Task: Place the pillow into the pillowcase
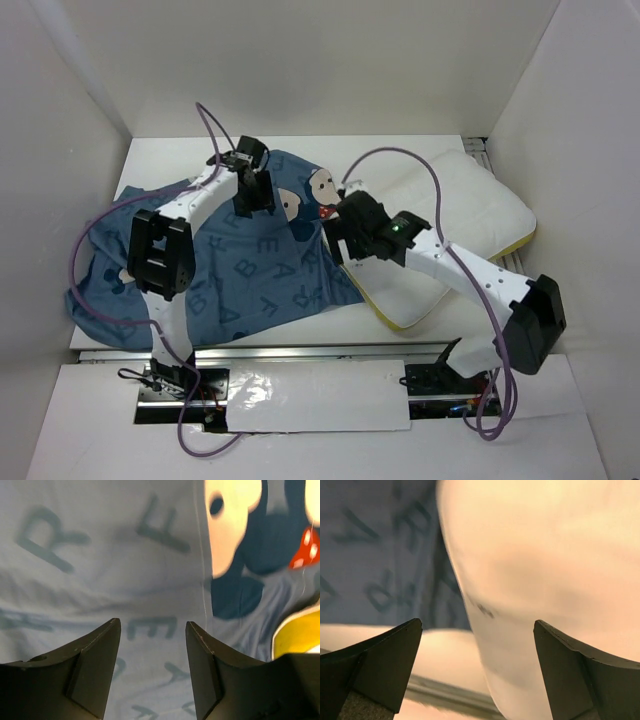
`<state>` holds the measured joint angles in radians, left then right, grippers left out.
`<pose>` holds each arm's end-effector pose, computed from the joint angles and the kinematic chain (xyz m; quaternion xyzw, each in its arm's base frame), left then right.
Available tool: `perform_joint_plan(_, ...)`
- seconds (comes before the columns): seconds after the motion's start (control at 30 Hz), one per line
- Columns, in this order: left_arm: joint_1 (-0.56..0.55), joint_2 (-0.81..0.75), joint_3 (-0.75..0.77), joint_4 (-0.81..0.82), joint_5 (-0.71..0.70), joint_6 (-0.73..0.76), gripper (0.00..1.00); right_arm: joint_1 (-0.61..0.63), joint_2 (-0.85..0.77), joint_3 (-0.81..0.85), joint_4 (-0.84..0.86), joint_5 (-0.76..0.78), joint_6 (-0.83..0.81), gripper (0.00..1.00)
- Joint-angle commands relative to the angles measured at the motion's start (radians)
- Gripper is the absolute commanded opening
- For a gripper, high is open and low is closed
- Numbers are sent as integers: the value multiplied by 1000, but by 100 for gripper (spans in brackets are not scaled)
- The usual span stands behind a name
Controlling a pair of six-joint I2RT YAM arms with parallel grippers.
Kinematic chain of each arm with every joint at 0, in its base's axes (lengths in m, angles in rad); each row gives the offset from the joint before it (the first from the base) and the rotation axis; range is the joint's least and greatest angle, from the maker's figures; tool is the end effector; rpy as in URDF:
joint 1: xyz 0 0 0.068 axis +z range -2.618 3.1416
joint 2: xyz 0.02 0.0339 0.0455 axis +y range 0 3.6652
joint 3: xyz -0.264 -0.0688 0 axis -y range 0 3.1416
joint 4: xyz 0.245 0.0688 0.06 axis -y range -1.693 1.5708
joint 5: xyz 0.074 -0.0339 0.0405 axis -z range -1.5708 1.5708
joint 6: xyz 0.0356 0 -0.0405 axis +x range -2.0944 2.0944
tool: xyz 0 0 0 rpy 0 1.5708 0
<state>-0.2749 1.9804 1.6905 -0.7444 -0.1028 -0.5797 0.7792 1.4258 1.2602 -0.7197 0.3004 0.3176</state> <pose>0.4177 -0.1140 0.2491 -0.1596 0.9497 -0.0646 0.2614 0.2221 0.2046 0.3099 -0.1641 0.9180 0.0530 0.3570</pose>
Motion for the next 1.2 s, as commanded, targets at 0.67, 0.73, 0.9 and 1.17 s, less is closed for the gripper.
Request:
perform_joint_plan(0.67,-167,64,115,-6,-12,-29,74,-264,-277,-30,219,-35,-15,0)
perform_joint_plan(0.73,-196,107,176,-6,-23,-29,74,-273,-300,-1,229,-49,-24,0)
perform_joint_plan(0.9,-241,257,316,-6,8,-71,68,-282,-309,84,238,-23,-25,0)
perform_joint_plan(1.17,-284,429,422,-19,17,-143,60,-293,-340,114,289,-64,-25,0)
